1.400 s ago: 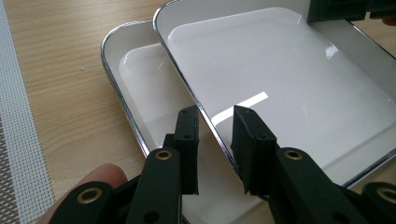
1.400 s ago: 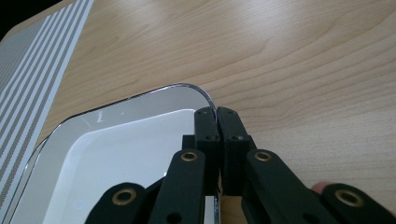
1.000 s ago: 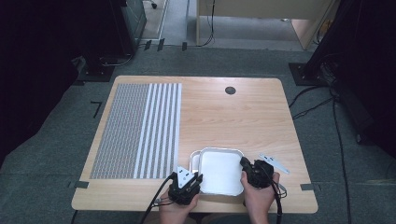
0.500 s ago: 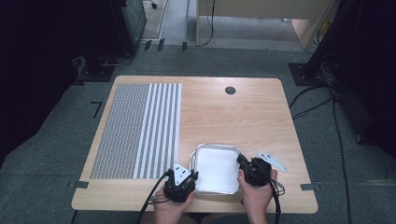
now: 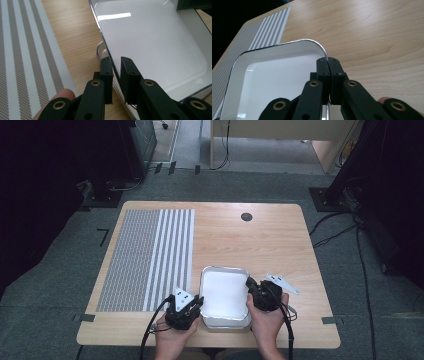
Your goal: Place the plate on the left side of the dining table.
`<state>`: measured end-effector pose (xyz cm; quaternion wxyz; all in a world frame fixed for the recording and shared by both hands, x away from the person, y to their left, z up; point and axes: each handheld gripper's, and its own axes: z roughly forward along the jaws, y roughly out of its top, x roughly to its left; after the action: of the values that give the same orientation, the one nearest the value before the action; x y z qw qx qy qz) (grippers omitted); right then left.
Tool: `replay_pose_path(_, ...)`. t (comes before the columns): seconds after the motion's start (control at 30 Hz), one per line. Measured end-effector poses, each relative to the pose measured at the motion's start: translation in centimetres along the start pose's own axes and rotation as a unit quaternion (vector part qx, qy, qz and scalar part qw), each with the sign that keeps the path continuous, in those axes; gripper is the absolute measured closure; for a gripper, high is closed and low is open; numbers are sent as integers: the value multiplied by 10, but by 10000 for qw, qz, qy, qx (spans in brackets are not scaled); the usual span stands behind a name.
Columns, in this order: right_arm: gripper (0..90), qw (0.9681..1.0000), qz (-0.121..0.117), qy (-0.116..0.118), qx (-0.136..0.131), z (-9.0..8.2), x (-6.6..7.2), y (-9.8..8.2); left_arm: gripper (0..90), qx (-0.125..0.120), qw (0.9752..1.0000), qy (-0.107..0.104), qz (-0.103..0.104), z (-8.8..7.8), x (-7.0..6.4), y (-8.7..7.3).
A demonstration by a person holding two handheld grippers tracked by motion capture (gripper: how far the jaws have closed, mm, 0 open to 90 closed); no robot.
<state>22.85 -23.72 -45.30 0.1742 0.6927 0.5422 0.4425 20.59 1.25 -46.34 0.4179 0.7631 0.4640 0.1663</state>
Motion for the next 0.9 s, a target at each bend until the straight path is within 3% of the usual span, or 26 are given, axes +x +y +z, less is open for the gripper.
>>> replay_pose_path(0.47,895,9998,-130,148,-15,19,33,9,816,-100,9997,168,-174,-13,30,8)
replay_pose_path(0.9,895,9992,-199,284,187,41,68,13,823,-119,9987,359,-353,-25,64,10)
